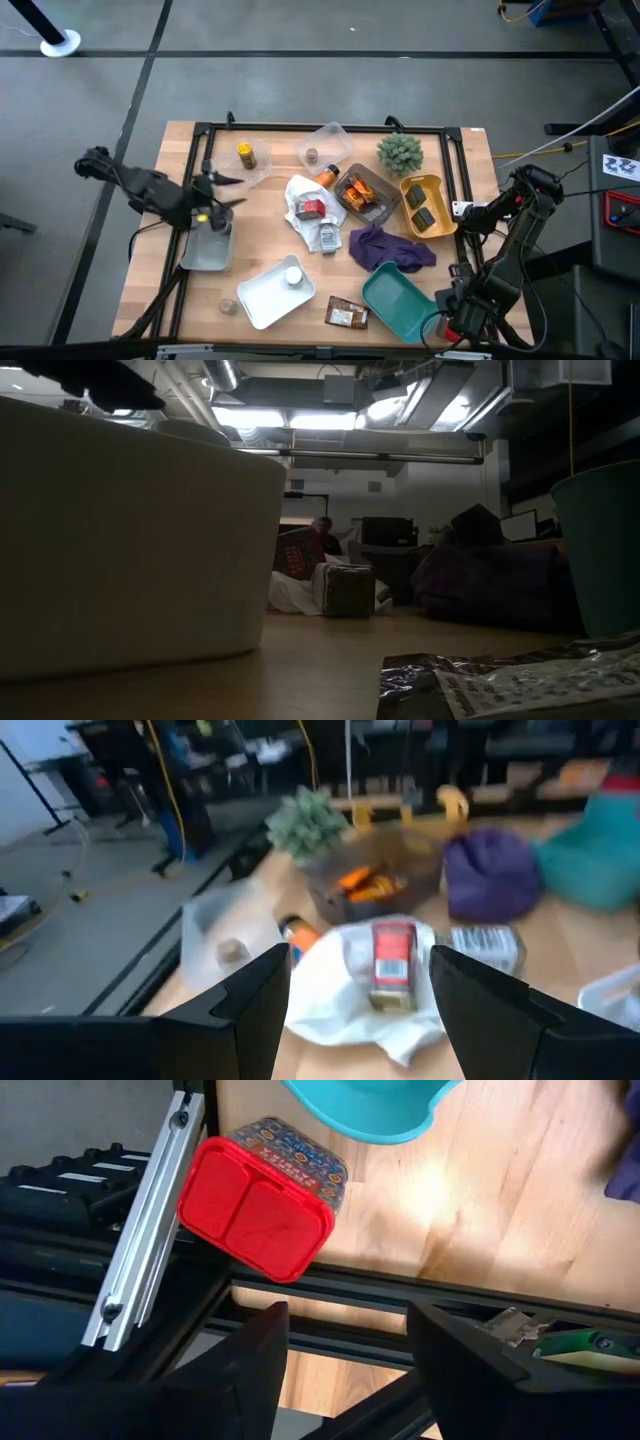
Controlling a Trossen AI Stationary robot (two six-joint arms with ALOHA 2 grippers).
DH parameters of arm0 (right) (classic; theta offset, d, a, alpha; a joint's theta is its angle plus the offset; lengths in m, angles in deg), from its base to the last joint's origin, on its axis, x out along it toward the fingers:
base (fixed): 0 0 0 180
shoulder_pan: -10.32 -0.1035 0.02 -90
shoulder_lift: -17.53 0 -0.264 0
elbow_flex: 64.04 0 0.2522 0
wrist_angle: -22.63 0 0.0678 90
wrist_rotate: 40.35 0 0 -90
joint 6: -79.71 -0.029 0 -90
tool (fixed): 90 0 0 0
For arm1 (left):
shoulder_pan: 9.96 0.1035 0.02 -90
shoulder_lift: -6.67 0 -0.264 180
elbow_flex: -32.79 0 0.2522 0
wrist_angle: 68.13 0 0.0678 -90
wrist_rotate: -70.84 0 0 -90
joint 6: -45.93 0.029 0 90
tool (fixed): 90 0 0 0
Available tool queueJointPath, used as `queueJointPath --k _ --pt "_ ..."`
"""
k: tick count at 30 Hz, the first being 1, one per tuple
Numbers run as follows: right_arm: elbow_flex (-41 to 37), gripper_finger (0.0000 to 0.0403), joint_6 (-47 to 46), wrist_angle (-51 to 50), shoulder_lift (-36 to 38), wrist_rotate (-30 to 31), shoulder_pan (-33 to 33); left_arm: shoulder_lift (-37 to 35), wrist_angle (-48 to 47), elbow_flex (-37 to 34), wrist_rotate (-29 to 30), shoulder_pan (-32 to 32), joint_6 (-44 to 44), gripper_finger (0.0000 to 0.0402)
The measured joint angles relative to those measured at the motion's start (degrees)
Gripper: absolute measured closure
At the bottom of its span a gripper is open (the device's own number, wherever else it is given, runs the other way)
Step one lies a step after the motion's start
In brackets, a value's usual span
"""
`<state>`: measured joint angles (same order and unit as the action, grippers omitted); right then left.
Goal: Sort spices by type
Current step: Put the bottom red spice can into the green bin
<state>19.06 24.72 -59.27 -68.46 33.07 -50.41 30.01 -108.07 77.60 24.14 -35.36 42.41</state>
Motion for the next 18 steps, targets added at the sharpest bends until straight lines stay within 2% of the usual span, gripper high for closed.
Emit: queueJointPath --k 5,9,18 --pt "0.0 0.0198 0.0 -0.2 0.0 0.0 0.0 -14.8 0.1 -3.9 -4.9 1.2 3.2 0.0178" --pt "0.0 0.0198 0.0 -1.2 0.0 0.0 0.0 -23.2 2.5 -6.0 -7.2 1.2 4.7 0.0178" --pt "0.0 0.0198 0.6 -2.7 0.0 2.2 -0.1 -22.6 2.4 -10.4 -8.6 1.2 5.4 0.0178"
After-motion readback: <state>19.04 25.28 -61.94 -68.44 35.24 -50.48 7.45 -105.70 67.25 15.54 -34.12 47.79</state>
